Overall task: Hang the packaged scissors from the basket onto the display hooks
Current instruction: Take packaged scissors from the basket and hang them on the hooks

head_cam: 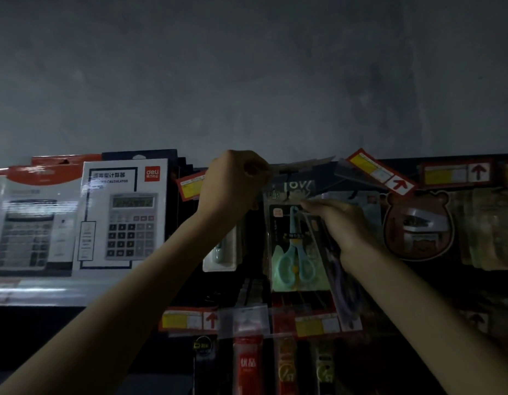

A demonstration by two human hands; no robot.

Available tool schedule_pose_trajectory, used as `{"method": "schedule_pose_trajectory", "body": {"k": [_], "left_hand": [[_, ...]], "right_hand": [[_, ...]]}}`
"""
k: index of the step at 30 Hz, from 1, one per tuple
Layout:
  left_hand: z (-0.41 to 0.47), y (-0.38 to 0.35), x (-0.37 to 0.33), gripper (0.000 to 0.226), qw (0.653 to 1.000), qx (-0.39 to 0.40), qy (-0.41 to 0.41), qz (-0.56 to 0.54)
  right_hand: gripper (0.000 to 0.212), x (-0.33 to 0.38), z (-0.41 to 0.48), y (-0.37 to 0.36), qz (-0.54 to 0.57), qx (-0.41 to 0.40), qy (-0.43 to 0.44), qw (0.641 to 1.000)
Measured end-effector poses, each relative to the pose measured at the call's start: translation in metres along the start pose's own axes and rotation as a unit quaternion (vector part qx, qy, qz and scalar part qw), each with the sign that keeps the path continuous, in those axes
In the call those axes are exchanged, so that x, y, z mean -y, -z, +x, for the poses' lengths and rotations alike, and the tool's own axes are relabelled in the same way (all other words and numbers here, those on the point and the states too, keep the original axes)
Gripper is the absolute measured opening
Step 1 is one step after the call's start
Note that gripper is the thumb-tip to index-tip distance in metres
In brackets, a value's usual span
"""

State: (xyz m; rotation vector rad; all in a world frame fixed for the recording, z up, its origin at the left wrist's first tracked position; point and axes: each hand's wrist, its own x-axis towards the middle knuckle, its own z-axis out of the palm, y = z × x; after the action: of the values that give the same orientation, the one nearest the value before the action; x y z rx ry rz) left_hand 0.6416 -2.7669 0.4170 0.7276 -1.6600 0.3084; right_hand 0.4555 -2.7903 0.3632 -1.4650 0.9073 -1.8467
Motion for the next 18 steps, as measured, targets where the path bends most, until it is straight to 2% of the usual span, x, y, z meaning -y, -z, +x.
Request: {"method": "schedule_pose_trajectory", "body": {"k": [3, 8, 12, 15, 18], "left_hand": [[-0.001, 0.001, -0.001, 0.004, 1.000, 0.006, -0.004, 0.005], [-0.012, 0.004, -0.002, 0.015, 0.999, 0.022, 0.003, 0.028], [-0.042, 0.001, 0.005, 0.021, 0.993, 0.051, 0.007, 0.109], [-0.073, -0.003, 0.008, 0.017, 0.992, 0.067, 0.066, 0.085], [-0.101, -0.008, 0.009, 0.022, 0.984, 0.106, 0.142, -0.007]], "right_hand": [[0.005, 0.002, -0.001, -0.002, 0.003, 0.000, -0.009, 1.000], [0.007, 0.004, -0.004, -0.002, 0.002, 0.002, -0.004, 1.000], [0.017, 0.003, -0.007, -0.001, -0.007, -0.006, -0.006, 1.000], [0.019, 0.004, -0.011, 0.000, -0.016, -0.008, -0.017, 1.000], [0.022, 0.005, -0.014, 0.002, -0.025, -0.005, -0.010, 1.000]]}}
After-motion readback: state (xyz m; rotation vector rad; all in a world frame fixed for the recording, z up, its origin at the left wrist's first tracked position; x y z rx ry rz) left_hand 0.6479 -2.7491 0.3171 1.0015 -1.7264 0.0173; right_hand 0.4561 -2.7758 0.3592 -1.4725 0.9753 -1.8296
